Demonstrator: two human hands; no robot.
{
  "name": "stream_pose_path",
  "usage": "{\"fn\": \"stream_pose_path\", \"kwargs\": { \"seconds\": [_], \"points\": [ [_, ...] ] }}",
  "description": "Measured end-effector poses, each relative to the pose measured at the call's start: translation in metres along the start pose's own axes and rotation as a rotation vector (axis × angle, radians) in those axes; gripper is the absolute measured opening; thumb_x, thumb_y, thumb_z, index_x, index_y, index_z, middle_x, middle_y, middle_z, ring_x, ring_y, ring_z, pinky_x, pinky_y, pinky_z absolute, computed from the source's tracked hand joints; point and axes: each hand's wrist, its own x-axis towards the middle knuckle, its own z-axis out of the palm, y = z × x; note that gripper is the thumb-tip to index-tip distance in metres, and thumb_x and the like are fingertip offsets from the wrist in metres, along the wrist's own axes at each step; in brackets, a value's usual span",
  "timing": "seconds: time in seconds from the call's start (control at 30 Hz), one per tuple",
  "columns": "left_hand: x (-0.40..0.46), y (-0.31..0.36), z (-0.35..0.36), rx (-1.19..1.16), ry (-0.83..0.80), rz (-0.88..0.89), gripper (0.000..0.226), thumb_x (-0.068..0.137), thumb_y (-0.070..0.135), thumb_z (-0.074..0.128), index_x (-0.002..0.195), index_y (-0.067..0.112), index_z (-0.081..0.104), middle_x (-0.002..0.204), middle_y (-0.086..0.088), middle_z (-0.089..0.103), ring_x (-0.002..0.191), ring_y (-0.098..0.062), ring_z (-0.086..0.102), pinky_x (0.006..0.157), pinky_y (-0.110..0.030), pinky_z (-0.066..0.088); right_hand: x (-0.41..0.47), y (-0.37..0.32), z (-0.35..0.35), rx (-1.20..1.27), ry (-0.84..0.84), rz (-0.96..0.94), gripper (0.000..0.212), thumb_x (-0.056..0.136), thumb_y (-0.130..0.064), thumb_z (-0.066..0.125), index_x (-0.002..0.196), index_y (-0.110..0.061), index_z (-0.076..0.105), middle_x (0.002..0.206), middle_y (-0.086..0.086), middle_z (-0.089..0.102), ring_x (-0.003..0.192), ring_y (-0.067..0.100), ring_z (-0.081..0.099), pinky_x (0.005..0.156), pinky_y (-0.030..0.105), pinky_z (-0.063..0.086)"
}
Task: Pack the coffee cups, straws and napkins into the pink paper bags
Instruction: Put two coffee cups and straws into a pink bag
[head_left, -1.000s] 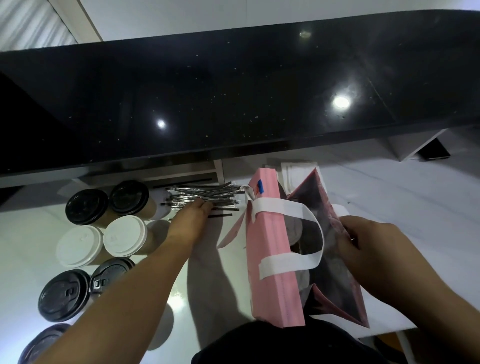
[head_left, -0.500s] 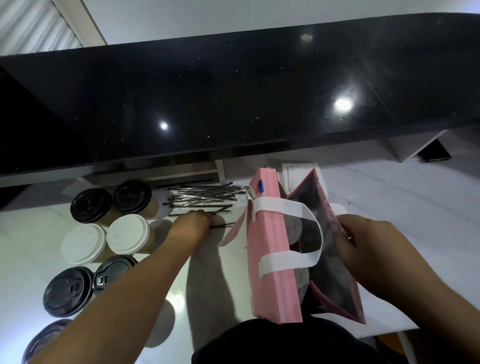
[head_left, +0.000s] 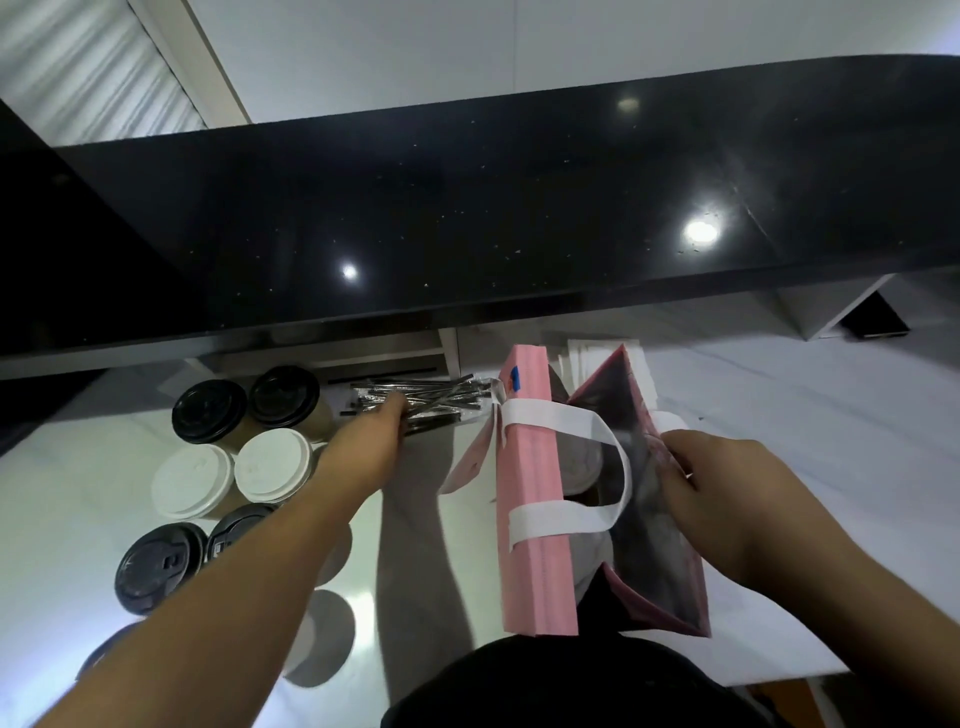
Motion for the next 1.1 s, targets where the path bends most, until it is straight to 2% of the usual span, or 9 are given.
{"fn": "stream_pose_path", "kwargs": {
  "seconds": [0.17, 0.27, 0.37, 0.47, 0.6, 0.7, 0.87, 1.0, 1.1],
  "points": [
    [-0.006, 0.013, -0.018, -0.205, 0.162, -0.021, 0.013, 0.108, 0.03, 0.048, 0.103, 0.034, 0.037, 0.08, -0.002, 0.066, 0.069, -0.03, 0.06, 0.052, -0.038, 0.041, 0.0, 0.002, 0.0, 0.013, -0.013, -0.023, 0.037, 0.105, -0.046, 0.033, 0.085, -0.03, 0.059, 0.074, -0.009, 0.066, 0.064, 0.014, 0.062, 0.065, 0.039, 0.059],
    [-0.023, 0.033, -0.039, -0.39, 0.26, 0.015, 0.004, 0.107, 0.031, 0.054, 0.106, 0.033, 0.056, 0.089, 0.011, 0.075, 0.085, -0.014, 0.071, 0.068, -0.037, 0.056, 0.0, 0.001, 0.0, 0.028, 0.003, -0.042, 0.034, 0.105, -0.043, 0.037, 0.084, -0.03, 0.06, 0.073, -0.009, 0.066, 0.063, 0.013, 0.062, 0.062, 0.036, 0.057],
    [-0.052, 0.067, -0.073, -0.667, 0.365, 0.089, 0.02, 0.107, 0.023, 0.056, 0.109, 0.041, 0.065, 0.102, 0.028, 0.075, 0.097, 0.006, 0.071, 0.079, -0.024, 0.057, -0.002, 0.0, -0.002, 0.048, 0.043, -0.053, 0.035, 0.105, -0.042, 0.04, 0.078, -0.029, 0.057, 0.066, -0.009, 0.062, 0.059, 0.01, 0.059, 0.051, 0.027, 0.044],
    [-0.084, 0.109, -0.11, -0.905, 0.468, 0.209, 0.023, 0.107, 0.02, 0.055, 0.111, 0.039, 0.068, 0.106, 0.014, 0.079, 0.102, -0.008, 0.075, 0.084, -0.031, 0.062, -0.003, -0.001, -0.005, 0.07, 0.044, -0.056, 0.035, 0.105, -0.039, 0.043, 0.077, -0.024, 0.059, 0.066, -0.005, 0.063, 0.06, 0.015, 0.06, 0.054, 0.036, 0.05],
    [-0.117, 0.167, -0.144, -1.109, 0.451, 0.355, 0.022, 0.107, 0.018, 0.054, 0.113, 0.031, 0.069, 0.109, 0.007, 0.08, 0.105, -0.014, 0.076, 0.086, -0.025, 0.061, -0.003, 0.0, -0.007, 0.094, 0.039, -0.055, 0.038, 0.104, -0.034, 0.046, 0.067, -0.026, 0.049, 0.06, -0.004, 0.056, 0.056, 0.013, 0.054, 0.047, 0.026, 0.031],
    [-0.126, 0.205, -0.145, -1.132, 0.37, 0.415, 0.02, 0.106, 0.015, 0.056, 0.112, 0.028, 0.069, 0.107, 0.009, 0.08, 0.103, -0.011, 0.076, 0.085, -0.021, 0.06, -0.003, 0.004, -0.009, 0.119, 0.036, -0.068, 0.038, 0.103, -0.033, 0.047, 0.068, -0.019, 0.055, 0.061, -0.001, 0.059, 0.055, 0.017, 0.055, 0.047, 0.029, 0.032],
    [-0.119, 0.24, -0.106, -1.002, 0.169, 0.269, 0.016, 0.101, 0.018, 0.062, 0.099, 0.033, 0.068, 0.096, 0.013, 0.08, 0.093, -0.003, 0.076, 0.089, -0.038, 0.062, -0.004, 0.013, -0.011, 0.141, 0.009, -0.062, 0.039, 0.101, -0.032, 0.045, 0.069, -0.014, 0.058, 0.059, -0.001, 0.059, 0.054, 0.018, 0.057, 0.047, 0.032, 0.04],
    [-0.112, 0.249, -0.078, -0.759, 0.088, 0.186, 0.015, 0.099, 0.026, 0.063, 0.09, 0.038, 0.064, 0.081, 0.02, 0.077, 0.07, 0.002, 0.07, 0.068, -0.032, 0.055, -0.005, 0.019, -0.013, 0.14, 0.027, -0.074, 0.044, 0.102, -0.036, 0.044, 0.064, -0.018, 0.054, 0.056, -0.001, 0.057, 0.053, 0.015, 0.054, 0.046, 0.032, 0.034],
    [-0.11, 0.251, -0.07, -0.576, 0.036, 0.119, 0.009, 0.098, 0.03, 0.064, 0.09, 0.034, 0.065, 0.074, 0.013, 0.074, 0.058, -0.002, 0.064, 0.056, -0.028, 0.047, -0.004, 0.02, -0.013, 0.14, 0.018, -0.084, 0.043, 0.102, -0.036, 0.045, 0.067, -0.015, 0.056, 0.059, 0.0, 0.059, 0.057, 0.019, 0.056, 0.048, 0.036, 0.041]
  ]
}}
